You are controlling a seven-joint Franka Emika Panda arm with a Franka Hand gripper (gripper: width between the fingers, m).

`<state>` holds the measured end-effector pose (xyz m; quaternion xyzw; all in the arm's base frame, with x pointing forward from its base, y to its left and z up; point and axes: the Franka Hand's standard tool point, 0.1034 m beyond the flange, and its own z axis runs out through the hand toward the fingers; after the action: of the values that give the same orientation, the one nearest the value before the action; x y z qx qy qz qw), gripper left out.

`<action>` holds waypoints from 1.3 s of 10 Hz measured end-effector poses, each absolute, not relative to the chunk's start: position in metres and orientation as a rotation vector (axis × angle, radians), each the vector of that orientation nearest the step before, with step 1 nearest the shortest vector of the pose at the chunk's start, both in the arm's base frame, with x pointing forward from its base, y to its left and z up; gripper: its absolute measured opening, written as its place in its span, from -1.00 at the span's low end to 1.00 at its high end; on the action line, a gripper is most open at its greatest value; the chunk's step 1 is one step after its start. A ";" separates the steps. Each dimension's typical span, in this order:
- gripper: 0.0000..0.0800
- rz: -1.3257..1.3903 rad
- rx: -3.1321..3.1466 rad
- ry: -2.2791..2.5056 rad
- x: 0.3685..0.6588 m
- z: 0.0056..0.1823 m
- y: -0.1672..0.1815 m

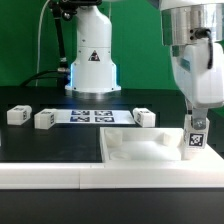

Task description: Assemble one leg

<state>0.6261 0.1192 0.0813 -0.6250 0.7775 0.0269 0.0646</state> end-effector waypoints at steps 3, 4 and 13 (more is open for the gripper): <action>-0.09 0.085 -1.871 2.360 0.626 0.081 0.120; 0.37 0.085 -1.872 2.359 0.626 0.081 0.120; 0.62 0.085 -1.878 2.354 0.625 0.080 0.121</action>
Offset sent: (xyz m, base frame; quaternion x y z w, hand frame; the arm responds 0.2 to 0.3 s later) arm 0.0000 0.0000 0.0000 0.0000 0.0000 0.0000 1.0000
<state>0.6254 0.1209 0.0804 -0.6221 0.7798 0.0281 0.0642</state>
